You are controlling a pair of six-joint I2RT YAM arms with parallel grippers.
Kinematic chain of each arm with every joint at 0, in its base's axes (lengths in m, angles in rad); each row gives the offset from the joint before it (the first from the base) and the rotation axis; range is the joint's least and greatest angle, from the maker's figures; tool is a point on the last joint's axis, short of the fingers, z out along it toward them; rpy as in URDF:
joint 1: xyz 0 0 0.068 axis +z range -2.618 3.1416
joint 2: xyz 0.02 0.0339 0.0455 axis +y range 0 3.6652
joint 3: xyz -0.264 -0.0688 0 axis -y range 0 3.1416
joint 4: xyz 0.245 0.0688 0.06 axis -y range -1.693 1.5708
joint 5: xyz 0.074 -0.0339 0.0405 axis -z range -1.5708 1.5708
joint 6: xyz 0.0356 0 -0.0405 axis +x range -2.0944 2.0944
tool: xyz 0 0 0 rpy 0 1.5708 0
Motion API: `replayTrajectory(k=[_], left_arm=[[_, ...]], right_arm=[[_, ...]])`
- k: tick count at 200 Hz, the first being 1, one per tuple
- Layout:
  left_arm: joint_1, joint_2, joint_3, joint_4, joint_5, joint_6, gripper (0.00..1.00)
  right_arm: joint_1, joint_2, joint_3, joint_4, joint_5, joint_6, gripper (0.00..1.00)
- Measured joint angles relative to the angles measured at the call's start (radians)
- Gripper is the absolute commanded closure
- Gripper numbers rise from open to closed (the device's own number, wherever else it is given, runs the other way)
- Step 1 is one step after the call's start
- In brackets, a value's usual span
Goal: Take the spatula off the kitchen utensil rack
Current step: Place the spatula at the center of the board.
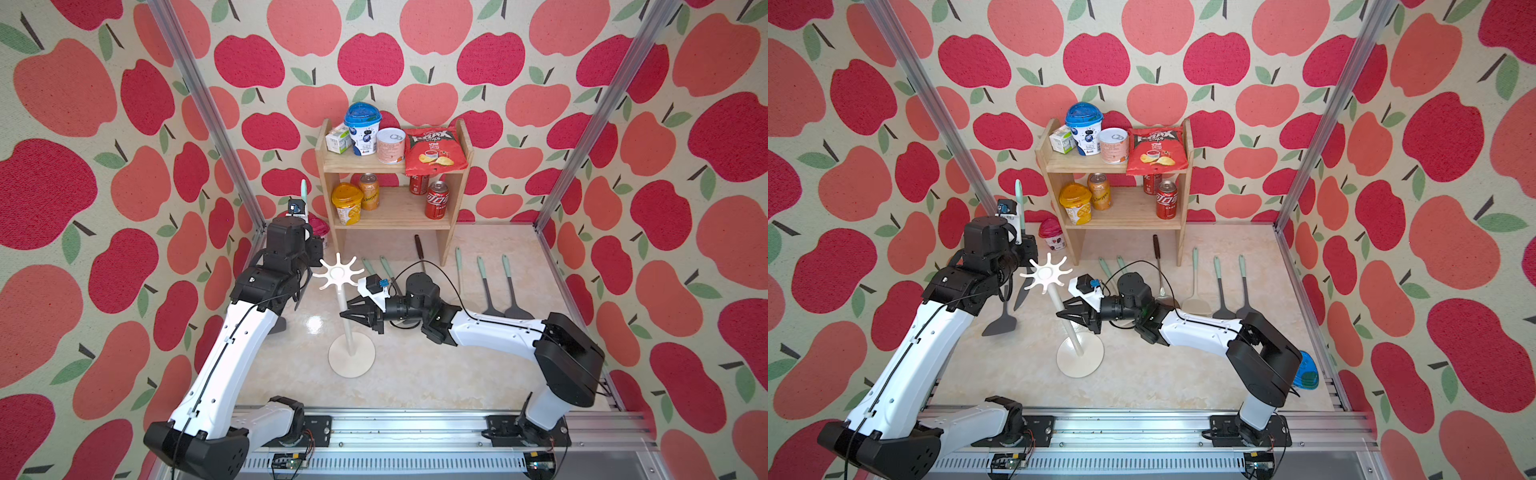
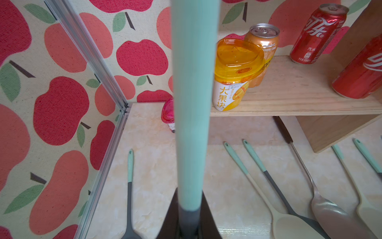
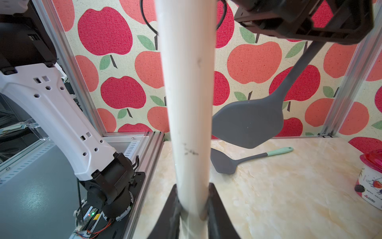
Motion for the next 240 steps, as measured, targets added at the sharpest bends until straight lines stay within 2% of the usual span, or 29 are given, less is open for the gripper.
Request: replayTrajectory(k=[33, 60, 101, 166, 240], left_arm=[[0.001, 0.034, 0.043, -0.090, -0.093, 0.001, 1.00], [0.010, 0.113, 0.114, -0.168, -0.150, 0.000, 1.00], [0.030, 0.249, 0.191, -0.282, -0.150, -0.013, 1.00], [0.065, 0.293, 0.181, -0.355, -0.117, -0.031, 1.00], [0.100, 0.455, 0.122, -0.403, -0.132, -0.084, 1.00]], right_arm=[[0.001, 0.000, 0.003, -0.007, 0.004, -0.003, 1.00], [0.008, 0.000, 0.005, -0.011, 0.012, -0.007, 1.00], [0.011, 0.000, 0.008, -0.018, 0.019, -0.014, 1.00], [0.013, -0.005, 0.008, -0.029, 0.026, -0.020, 1.00], [0.013, -0.013, 0.008, -0.047, 0.031, -0.030, 1.00]])
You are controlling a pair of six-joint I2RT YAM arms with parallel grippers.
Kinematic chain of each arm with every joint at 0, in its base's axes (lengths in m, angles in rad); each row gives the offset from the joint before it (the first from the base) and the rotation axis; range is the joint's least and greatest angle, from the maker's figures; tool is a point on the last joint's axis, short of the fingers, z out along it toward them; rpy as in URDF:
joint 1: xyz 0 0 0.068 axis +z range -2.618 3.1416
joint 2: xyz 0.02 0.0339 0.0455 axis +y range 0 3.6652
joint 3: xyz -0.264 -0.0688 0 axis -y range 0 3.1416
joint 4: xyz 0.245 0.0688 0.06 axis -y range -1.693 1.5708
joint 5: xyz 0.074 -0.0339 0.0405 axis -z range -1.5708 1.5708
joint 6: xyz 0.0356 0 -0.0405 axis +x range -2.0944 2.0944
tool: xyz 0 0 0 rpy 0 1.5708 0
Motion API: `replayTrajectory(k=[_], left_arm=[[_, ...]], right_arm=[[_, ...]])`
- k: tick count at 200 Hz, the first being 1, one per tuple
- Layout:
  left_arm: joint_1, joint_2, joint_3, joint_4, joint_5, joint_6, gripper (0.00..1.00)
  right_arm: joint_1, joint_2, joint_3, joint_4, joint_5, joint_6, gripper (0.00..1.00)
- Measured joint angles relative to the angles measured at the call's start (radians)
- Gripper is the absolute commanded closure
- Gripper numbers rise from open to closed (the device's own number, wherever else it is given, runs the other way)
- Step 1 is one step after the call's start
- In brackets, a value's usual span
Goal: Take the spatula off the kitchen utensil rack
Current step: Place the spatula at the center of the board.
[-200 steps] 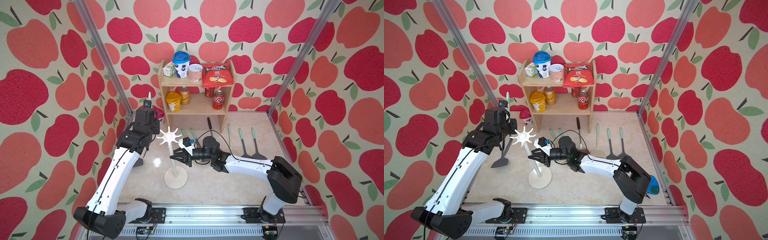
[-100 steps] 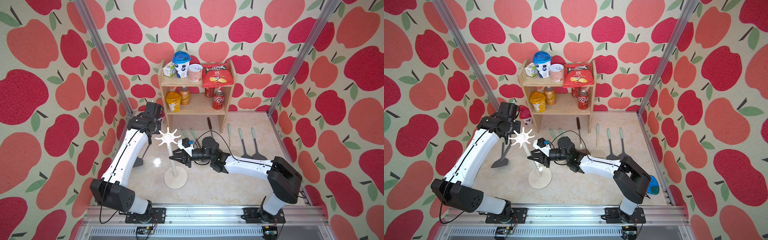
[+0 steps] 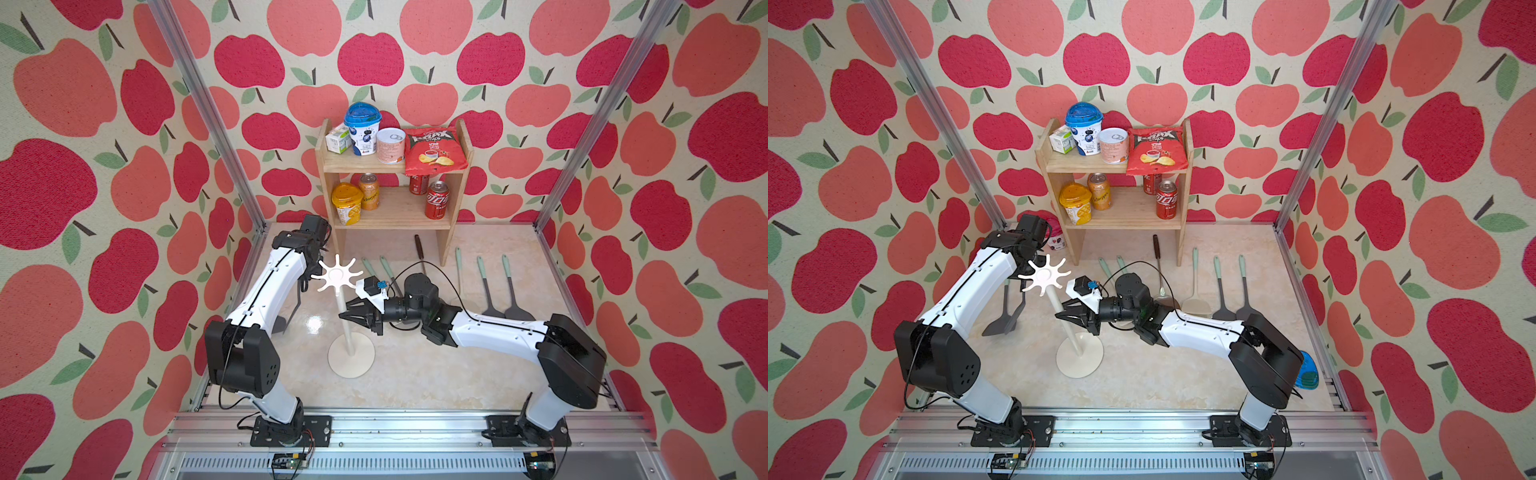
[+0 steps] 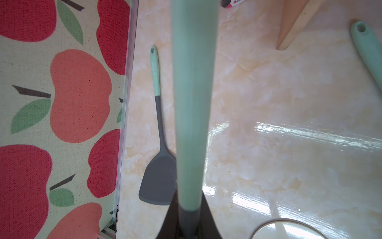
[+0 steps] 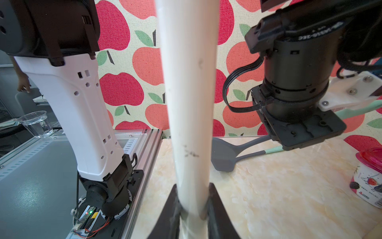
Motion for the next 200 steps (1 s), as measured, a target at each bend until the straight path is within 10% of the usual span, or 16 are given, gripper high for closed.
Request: replayTrajectory(k=[200], left_arm=[[0.045, 0.406, 0.082, -0.074, 0.028, -0.022, 1.00]], right_arm=[[0.000, -0.004, 0.000, -0.010, 0.007, -0.004, 1.00]])
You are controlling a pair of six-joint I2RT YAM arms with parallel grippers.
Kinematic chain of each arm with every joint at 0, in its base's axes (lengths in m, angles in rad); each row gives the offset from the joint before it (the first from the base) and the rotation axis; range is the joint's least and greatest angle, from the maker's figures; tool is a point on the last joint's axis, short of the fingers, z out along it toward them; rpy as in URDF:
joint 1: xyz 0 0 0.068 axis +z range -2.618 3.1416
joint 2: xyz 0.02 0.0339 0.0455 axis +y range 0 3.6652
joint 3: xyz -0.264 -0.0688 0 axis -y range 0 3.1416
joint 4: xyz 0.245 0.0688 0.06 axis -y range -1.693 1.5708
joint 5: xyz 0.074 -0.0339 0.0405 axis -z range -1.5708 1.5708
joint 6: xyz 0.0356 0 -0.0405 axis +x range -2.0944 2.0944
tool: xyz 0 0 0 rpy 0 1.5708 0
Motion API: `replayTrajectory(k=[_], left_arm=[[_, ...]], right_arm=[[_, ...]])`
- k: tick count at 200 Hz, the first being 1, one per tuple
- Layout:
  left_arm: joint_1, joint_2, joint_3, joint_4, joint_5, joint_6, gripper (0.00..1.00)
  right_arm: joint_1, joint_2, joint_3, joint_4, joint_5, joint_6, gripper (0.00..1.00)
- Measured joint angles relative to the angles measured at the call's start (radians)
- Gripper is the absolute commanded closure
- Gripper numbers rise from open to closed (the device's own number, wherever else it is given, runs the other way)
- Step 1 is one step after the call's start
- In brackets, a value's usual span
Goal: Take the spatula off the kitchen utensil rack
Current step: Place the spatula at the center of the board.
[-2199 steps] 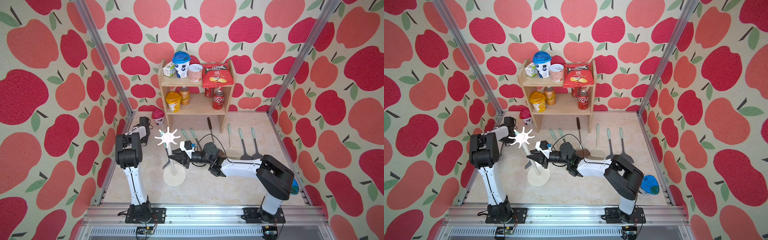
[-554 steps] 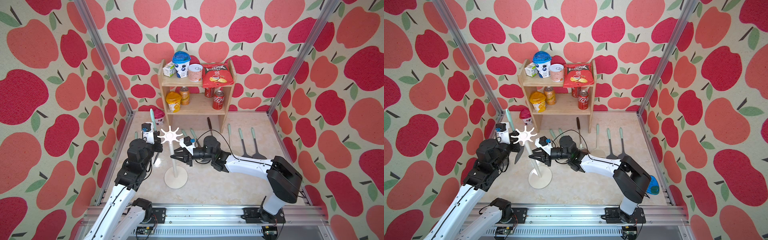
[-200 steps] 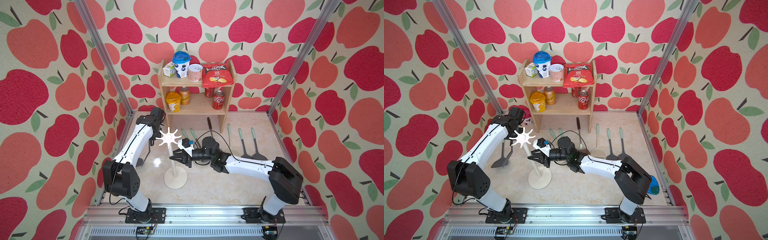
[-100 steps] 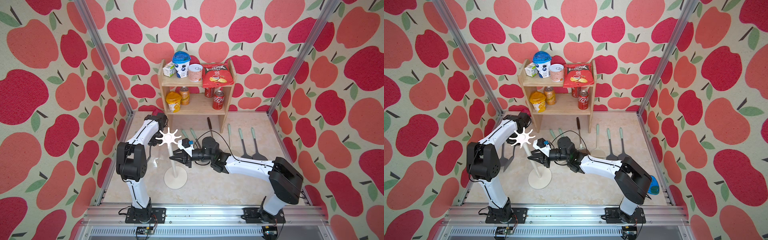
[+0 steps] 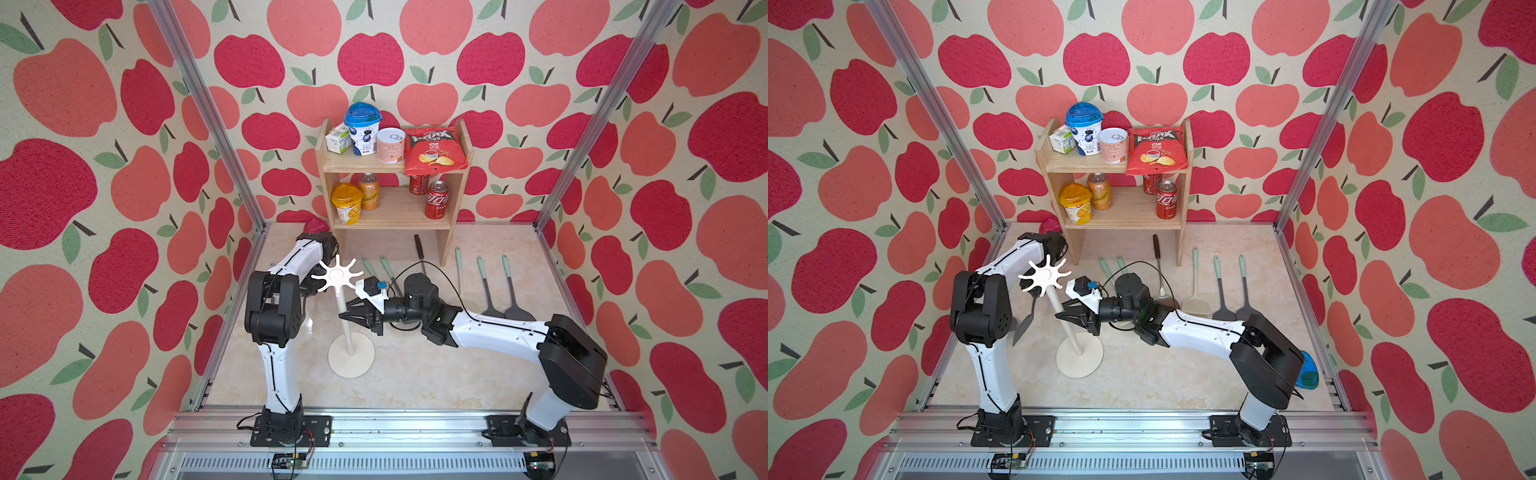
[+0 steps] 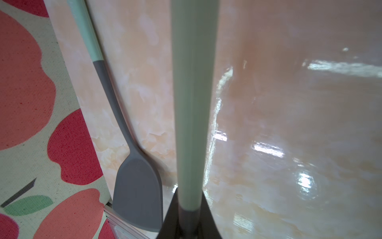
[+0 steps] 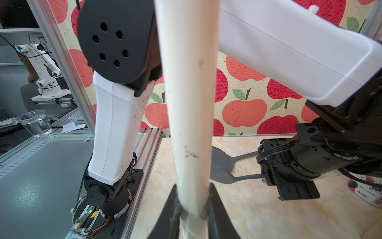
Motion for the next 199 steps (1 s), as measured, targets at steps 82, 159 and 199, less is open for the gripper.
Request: replayTrajectory(k=[82, 159, 199], left_arm=[[0.032, 0.102, 0.058, 0.007, 0.018, 0.000, 1.00], [0.040, 0.179, 0.099, 0.000, 0.024, 0.000, 1.00], [0.051, 0.201, 0.109, -0.014, 0.019, -0.003, 1.00]], right_arm=[[0.001, -0.006, 0.000, -0.013, 0.000, -0.011, 0.99], [0.001, -0.008, -0.001, -0.028, -0.003, -0.011, 0.61], [-0.003, -0.021, -0.015, -0.072, -0.002, -0.005, 0.44]])
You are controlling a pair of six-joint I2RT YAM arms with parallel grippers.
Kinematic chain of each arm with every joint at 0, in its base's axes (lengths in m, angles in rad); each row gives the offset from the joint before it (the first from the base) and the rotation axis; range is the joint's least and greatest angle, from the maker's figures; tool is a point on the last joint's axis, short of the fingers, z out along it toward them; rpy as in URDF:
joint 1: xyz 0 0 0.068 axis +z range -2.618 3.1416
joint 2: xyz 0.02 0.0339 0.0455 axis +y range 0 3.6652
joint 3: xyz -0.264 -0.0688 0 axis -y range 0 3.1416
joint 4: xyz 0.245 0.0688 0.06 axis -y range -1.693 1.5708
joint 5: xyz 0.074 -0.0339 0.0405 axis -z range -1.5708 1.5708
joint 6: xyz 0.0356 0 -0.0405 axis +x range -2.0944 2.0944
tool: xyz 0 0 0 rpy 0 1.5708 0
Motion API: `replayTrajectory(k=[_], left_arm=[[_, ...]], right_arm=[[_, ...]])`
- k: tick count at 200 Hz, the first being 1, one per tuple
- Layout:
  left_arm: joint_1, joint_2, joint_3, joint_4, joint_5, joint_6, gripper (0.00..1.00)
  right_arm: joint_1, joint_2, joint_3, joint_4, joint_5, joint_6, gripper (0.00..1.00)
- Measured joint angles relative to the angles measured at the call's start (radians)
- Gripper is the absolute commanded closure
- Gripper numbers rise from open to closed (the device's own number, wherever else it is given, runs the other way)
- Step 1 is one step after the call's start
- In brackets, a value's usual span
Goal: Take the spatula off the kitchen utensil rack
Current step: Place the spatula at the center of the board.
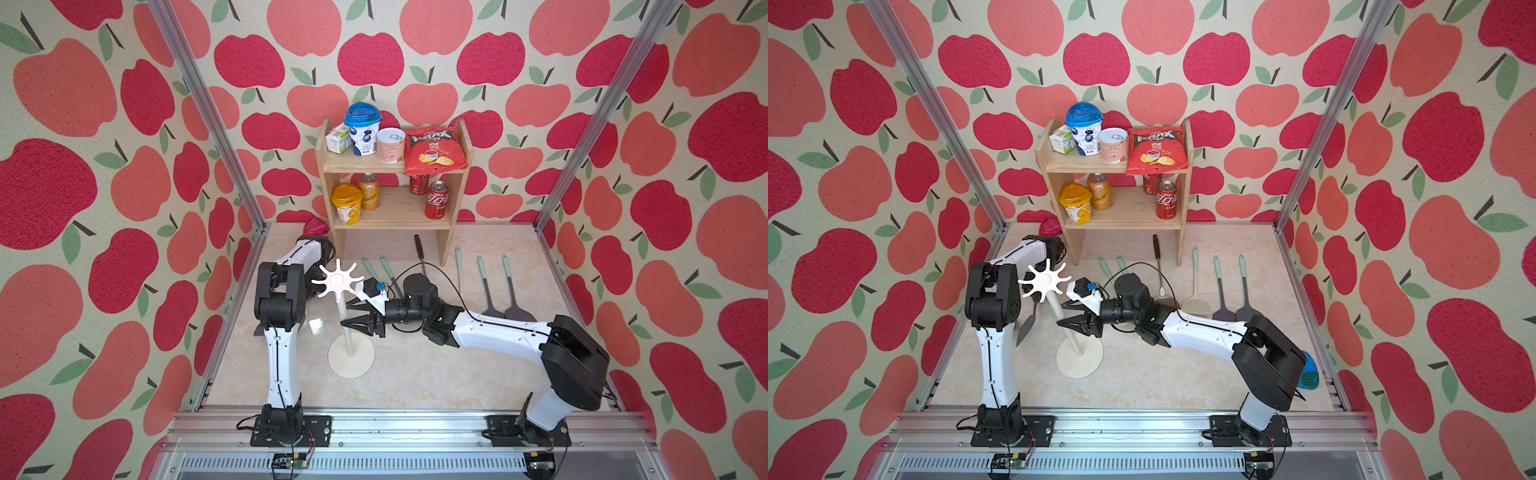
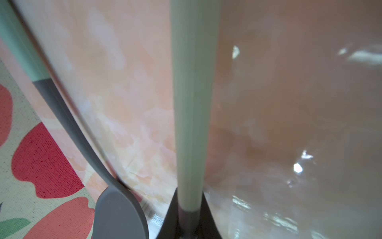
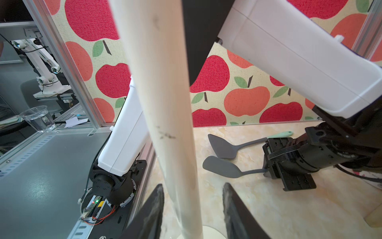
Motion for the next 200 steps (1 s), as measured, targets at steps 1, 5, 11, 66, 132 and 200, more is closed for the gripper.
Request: replayTrajectory(k=[1, 5, 11, 66, 132, 200], left_arm=[[0.000, 0.000, 0.000, 0.000, 0.000, 0.000, 1.00], [0.000, 0.000, 0.000, 0.000, 0.000, 0.000, 1.00], [0.000, 0.000, 0.000, 0.000, 0.000, 0.000, 1.00], [0.000, 0.000, 0.000, 0.001, 0.003, 0.000, 0.96], [0.004, 0.000, 0.009, -0.010, 0.021, -0.015, 0.69], [0.006, 0.000, 0.011, -0.010, 0.035, -0.019, 0.68]], right_arm=[[0.000, -0.001, -0.001, 0.000, 0.000, -0.001, 0.43], [-0.002, -0.006, -0.007, -0.002, -0.001, 0.002, 0.43], [-0.005, -0.016, -0.018, -0.004, -0.002, 0.003, 0.41], [-0.043, -0.098, -0.081, -0.004, 0.003, 0.021, 0.35], [-0.062, -0.169, -0.141, -0.005, 0.035, 0.021, 0.34], [-0.092, -0.213, -0.182, -0.016, 0.070, 0.021, 0.34]])
